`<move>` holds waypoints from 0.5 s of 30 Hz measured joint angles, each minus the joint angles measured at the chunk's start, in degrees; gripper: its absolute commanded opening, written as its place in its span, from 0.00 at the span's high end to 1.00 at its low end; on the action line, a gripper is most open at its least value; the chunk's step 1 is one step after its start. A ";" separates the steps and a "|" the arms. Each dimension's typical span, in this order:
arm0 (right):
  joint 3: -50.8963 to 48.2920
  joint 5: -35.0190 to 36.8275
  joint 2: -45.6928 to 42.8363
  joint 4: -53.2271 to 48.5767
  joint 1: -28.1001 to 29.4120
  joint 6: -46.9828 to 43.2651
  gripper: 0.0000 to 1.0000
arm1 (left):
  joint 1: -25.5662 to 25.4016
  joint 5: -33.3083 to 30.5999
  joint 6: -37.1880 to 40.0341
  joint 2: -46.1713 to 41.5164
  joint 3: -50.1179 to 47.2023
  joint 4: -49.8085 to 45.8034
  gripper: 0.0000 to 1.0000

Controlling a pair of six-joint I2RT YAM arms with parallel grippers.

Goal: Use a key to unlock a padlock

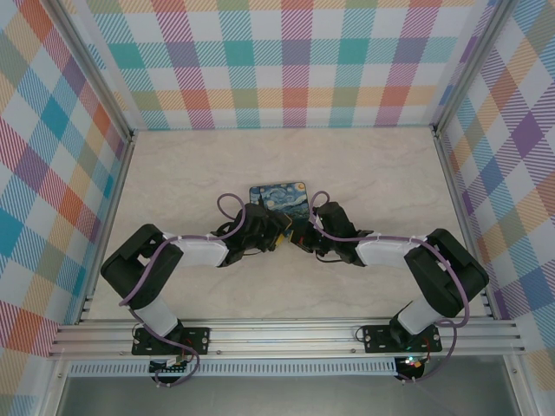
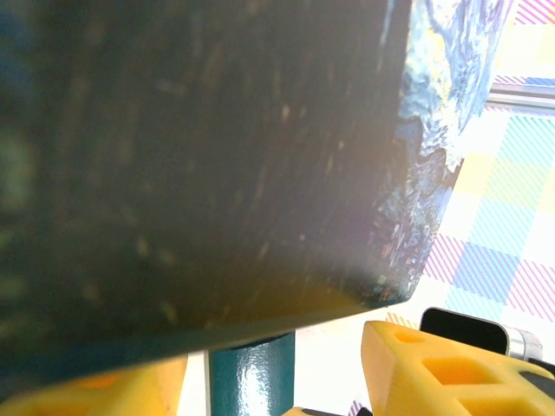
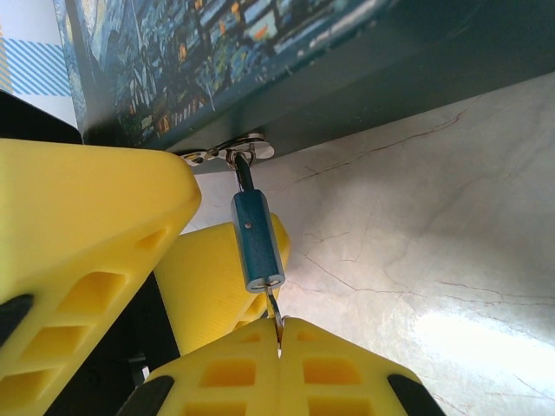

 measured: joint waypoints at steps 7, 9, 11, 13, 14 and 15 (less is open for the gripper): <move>0.00 -0.02 0.00 0.00 0.00 0.02 0.97 | 0.00 -0.11 -0.04 -0.04 0.04 -0.04 0.52; 0.00 0.00 0.00 0.00 0.00 0.07 0.97 | 0.00 -0.13 -0.22 0.02 0.04 0.09 0.54; 0.00 -0.02 0.00 0.00 0.00 0.20 0.97 | 0.00 -0.13 -0.39 0.17 0.04 0.46 0.56; 0.00 0.02 0.00 0.02 -0.02 0.22 0.97 | 0.00 -0.26 -0.44 0.42 0.04 0.98 0.59; 0.00 0.02 0.00 0.07 -0.02 0.26 0.97 | 0.00 -0.31 -0.42 0.50 0.04 1.18 0.60; 0.00 0.04 0.00 0.07 -0.02 0.37 0.97 | 0.00 -0.31 -0.42 0.55 0.04 1.29 0.61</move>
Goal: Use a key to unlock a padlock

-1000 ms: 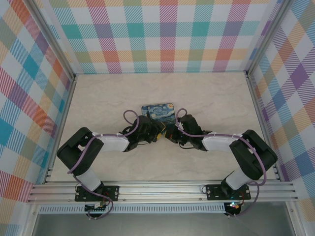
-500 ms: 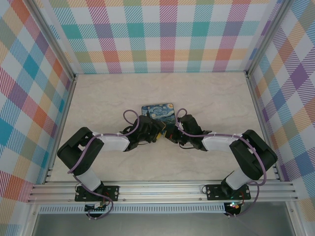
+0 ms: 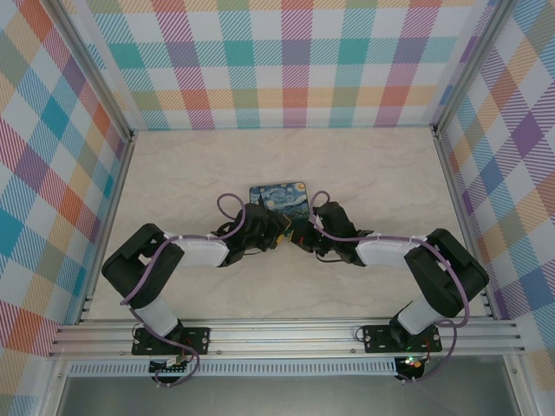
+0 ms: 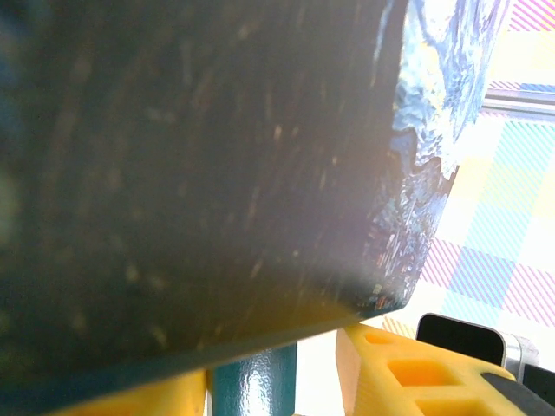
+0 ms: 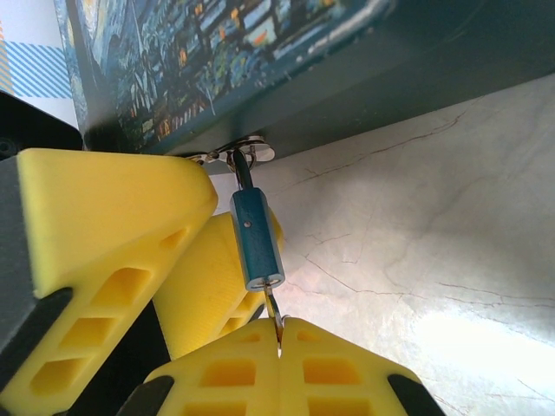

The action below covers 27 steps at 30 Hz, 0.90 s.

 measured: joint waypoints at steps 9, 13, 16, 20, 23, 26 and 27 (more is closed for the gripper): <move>-0.55 0.20 0.00 2.21 -0.04 5.33 0.97 | 0.00 -0.24 0.00 0.04 0.00 0.17 0.62; -0.96 0.15 0.13 3.26 -0.04 7.91 0.97 | 0.00 -0.17 -0.33 0.07 0.00 0.35 0.60; -1.70 0.15 0.39 4.76 -0.04 10.03 0.97 | -0.02 -0.17 -0.44 0.07 0.00 0.39 0.60; -2.36 -0.04 0.70 6.45 -0.04 12.61 0.96 | -0.04 -0.24 -0.42 0.15 0.00 0.46 0.62; -2.36 -0.02 0.76 6.69 -0.11 13.46 0.96 | -0.07 -0.33 -0.20 0.17 0.00 0.42 0.67; -2.36 0.00 0.76 7.30 -0.33 14.08 0.94 | -0.07 -0.81 -0.11 0.20 0.00 0.42 0.74; -2.36 0.04 0.76 7.41 -0.39 14.32 0.93 | -0.07 -0.96 -0.04 0.22 0.00 0.39 0.77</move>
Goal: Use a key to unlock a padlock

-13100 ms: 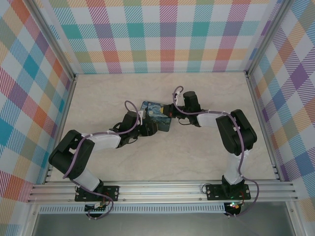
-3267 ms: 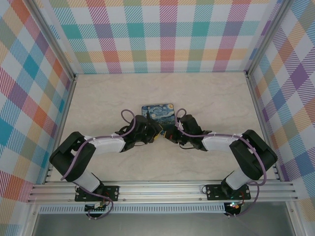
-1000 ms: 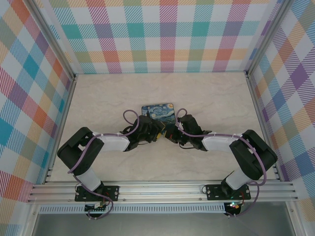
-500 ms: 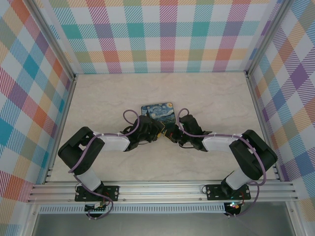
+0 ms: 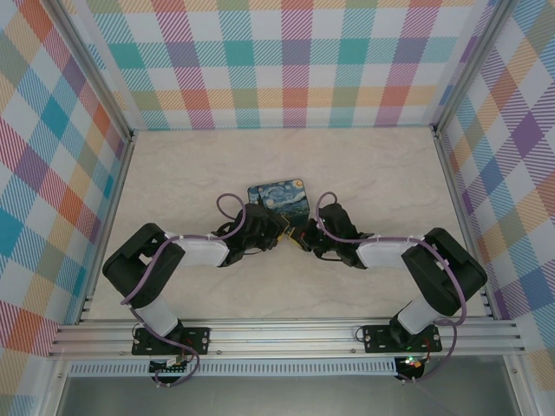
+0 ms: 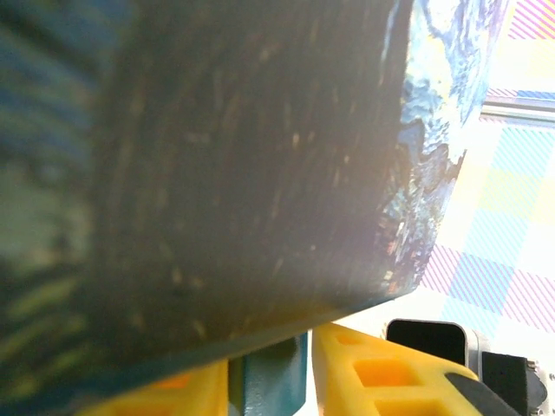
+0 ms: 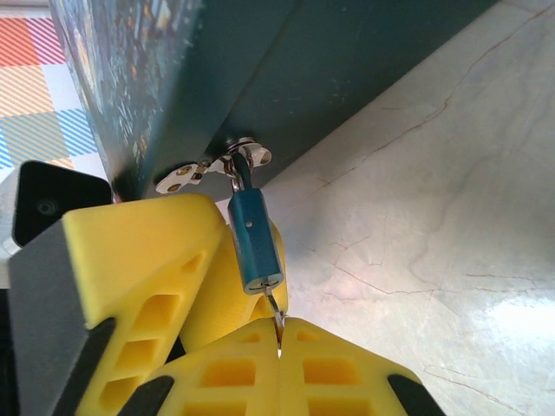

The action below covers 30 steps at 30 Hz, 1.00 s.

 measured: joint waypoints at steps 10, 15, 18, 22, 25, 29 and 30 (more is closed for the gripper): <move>-0.81 1.22 -0.11 -0.72 -0.09 0.28 0.80 | -0.04 0.59 -2.16 0.57 -0.02 -0.31 0.94; -0.98 1.44 -2.25 -4.00 -0.09 -1.55 0.70 | -0.11 0.83 -2.99 0.59 0.00 -0.24 0.95; -1.07 2.03 -4.50 -6.64 -0.11 -3.56 0.63 | -0.11 0.81 -3.02 0.59 0.07 -0.26 0.95; -1.07 3.67 -8.50 -12.26 -0.52 -8.83 0.54 | -0.15 0.90 -3.02 0.59 0.44 -0.68 0.95; -1.05 5.44 -12.24 -17.20 -0.92 -15.06 0.47 | -0.15 0.94 -3.02 0.59 0.85 -1.42 0.95; -0.42 8.74 -17.66 -23.58 -1.20 -26.97 0.36 | -0.15 0.96 -2.97 0.59 1.42 -2.51 0.95; -0.15 9.66 -18.88 -24.74 -1.25 -30.10 0.32 | -0.15 0.96 -2.97 0.59 1.53 -2.82 0.95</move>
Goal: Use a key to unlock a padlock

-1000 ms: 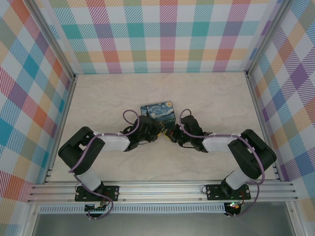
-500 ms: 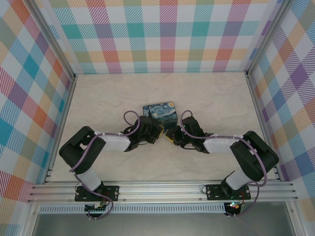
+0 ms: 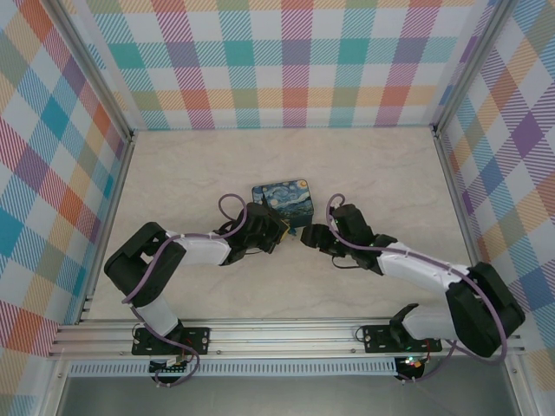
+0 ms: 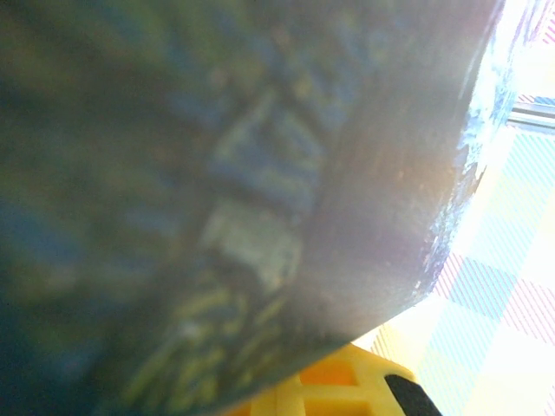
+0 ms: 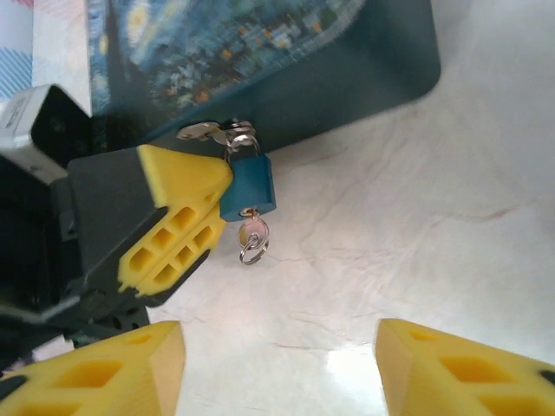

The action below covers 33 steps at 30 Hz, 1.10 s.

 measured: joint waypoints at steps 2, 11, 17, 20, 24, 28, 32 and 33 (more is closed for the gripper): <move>0.70 1.97 -2.99 -1.99 -0.11 -7.28 0.18 | 0.00 0.02 0.00 0.00 0.37 -0.50 0.95; -0.96 8.59 -14.91 3.10 -0.31 -33.81 0.00 | 0.00 0.00 0.00 0.00 0.66 -1.11 0.94; -1.75 7.78 -14.97 3.85 0.44 -48.54 0.00 | 0.00 0.00 0.00 0.00 0.92 -1.70 0.94; -2.86 9.99 -13.97 4.52 4.26 -58.31 0.01 | 0.00 0.02 0.00 0.00 1.05 -1.95 0.94; -6.01 13.53 -11.34 6.47 8.79 -70.40 0.13 | 0.00 0.02 0.00 0.00 1.07 -1.95 0.94; -6.71 17.14 -6.56 7.10 9.62 -76.78 0.26 | 0.00 0.00 0.00 0.00 1.09 -1.97 0.94; -6.73 20.15 -0.96 10.64 10.91 -79.87 0.33 | 0.00 0.02 0.00 0.00 1.11 -1.99 0.94; -6.73 20.55 0.44 11.85 11.28 -80.37 0.35 | 0.00 0.02 0.00 0.00 1.14 -2.01 0.94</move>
